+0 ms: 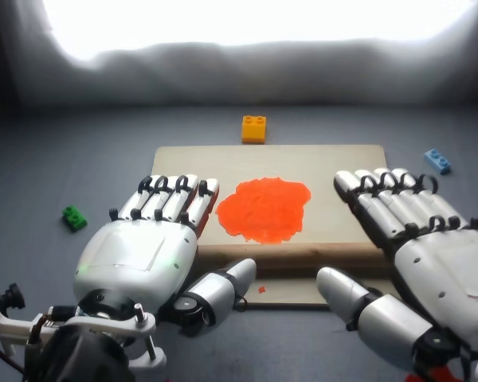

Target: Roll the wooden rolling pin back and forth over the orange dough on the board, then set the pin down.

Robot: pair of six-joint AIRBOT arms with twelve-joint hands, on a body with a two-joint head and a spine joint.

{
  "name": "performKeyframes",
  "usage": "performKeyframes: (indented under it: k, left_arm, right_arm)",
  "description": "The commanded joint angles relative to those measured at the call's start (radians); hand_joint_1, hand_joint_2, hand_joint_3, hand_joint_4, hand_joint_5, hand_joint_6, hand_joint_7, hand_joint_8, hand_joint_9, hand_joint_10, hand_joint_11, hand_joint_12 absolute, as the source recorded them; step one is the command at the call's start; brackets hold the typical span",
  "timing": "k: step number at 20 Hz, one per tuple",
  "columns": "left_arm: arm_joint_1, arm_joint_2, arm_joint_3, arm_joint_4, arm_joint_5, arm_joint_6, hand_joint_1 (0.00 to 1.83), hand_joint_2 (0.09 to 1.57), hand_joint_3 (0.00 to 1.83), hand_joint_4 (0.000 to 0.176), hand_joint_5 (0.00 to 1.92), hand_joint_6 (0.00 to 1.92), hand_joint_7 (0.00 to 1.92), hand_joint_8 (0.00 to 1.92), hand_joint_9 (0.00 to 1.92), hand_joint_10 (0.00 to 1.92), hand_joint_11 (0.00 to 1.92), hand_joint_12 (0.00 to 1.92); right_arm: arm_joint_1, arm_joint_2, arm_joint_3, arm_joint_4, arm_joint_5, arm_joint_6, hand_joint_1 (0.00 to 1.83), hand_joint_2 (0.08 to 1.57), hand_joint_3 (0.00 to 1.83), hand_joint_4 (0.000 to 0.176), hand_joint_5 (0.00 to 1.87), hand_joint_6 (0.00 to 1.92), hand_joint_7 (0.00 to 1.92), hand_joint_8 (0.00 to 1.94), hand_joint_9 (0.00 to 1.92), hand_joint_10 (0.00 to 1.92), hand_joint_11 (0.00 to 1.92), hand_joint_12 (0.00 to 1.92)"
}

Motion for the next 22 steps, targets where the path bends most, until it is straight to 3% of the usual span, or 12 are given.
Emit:
performKeyframes:
  k: [1,5,12,22]
  left_arm:
    - [0.006,-0.005,0.008,0.080,-0.093,-0.013,0.00,1.35,0.00,0.000,0.00,0.00,0.00,0.00,0.00,0.00,0.00,0.00]
    - [0.041,-0.037,0.042,0.118,-0.119,-0.095,0.00,1.35,0.00,0.000,0.00,0.00,0.00,0.00,0.00,0.00,0.00,0.00]
    - [0.074,-0.093,0.086,0.188,-0.153,-0.131,0.00,1.34,0.00,0.000,0.00,0.00,0.00,0.00,0.00,0.00,0.00,0.00]
    - [0.101,-0.125,0.155,0.216,-0.155,-0.159,0.00,1.38,0.01,0.000,0.00,0.00,0.00,0.00,0.00,0.00,0.00,0.00]
  right_arm:
    - [0.020,-0.010,0.011,-0.072,0.082,-0.001,0.00,1.36,0.02,0.000,0.00,0.00,0.00,0.00,0.00,0.00,0.00,0.00]
    - [0.027,-0.049,0.061,-0.068,0.075,-0.010,0.00,1.35,0.01,0.000,0.03,0.01,0.03,0.01,0.00,0.00,0.00,0.00]
    - [0.015,-0.128,0.177,-0.068,0.062,-0.032,0.00,1.37,0.02,0.000,0.05,0.02,0.04,0.01,0.00,0.00,0.00,0.00]
    - [0.002,-0.209,0.297,-0.066,0.058,-0.032,0.00,1.37,0.01,0.000,0.00,0.00,0.00,0.00,0.00,0.00,0.00,0.00]
